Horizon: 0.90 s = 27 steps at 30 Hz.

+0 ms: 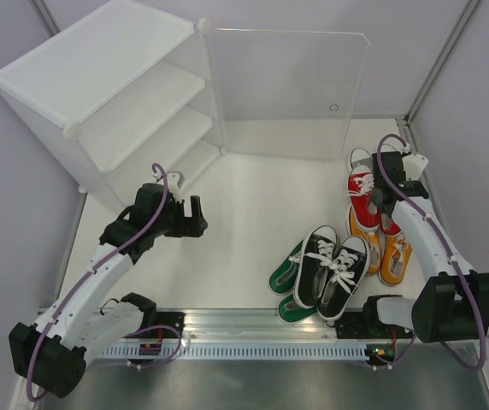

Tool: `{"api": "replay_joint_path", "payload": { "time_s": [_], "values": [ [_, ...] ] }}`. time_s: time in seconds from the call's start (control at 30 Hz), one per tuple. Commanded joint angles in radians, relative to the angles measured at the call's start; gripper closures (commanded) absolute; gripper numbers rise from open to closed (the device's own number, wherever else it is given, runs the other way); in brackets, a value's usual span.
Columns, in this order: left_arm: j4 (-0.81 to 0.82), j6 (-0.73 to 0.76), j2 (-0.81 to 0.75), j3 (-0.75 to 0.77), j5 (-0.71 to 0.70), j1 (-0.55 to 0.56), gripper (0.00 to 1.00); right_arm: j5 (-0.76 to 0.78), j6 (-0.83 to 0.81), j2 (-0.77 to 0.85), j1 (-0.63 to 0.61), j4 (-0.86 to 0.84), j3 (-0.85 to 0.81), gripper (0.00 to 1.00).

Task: Place and organize the shoes in the shoe cabinet

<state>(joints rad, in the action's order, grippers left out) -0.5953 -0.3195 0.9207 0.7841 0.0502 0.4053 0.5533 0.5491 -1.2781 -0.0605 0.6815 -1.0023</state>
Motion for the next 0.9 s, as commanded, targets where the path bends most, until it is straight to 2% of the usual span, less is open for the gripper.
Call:
{"api": "replay_joint_path", "payload": {
  "time_s": [0.0, 0.23, 0.43, 0.63, 0.73, 0.87],
  "values": [
    [0.035, 0.034, -0.020, -0.005, -0.026, -0.003, 0.00, 0.092, 0.052, 0.025, 0.040, 0.078, -0.013, 0.51],
    [0.034, 0.036, -0.029, -0.009, -0.044, -0.002, 0.00, 0.122, 0.094, -0.001, 0.097, 0.063, 0.027, 0.50],
    [0.035, 0.037, -0.028, -0.008, -0.039, -0.003, 0.00, 0.108, 0.095, -0.089, 0.117, -0.014, 0.047, 0.49],
    [0.034, 0.036, -0.029, -0.009, -0.041, -0.003, 0.00, 0.044, 0.080, -0.135, 0.125, -0.051, 0.051, 0.46],
    [0.034, 0.037, -0.026, -0.009, -0.041, -0.002, 0.00, -0.022, 0.057, -0.119, 0.123, -0.063, 0.056, 0.41],
    [0.035, 0.036, -0.023, -0.009, -0.044, -0.003, 0.00, 0.046, 0.058, -0.116, 0.128, -0.062, 0.074, 0.43]
  ]
}}
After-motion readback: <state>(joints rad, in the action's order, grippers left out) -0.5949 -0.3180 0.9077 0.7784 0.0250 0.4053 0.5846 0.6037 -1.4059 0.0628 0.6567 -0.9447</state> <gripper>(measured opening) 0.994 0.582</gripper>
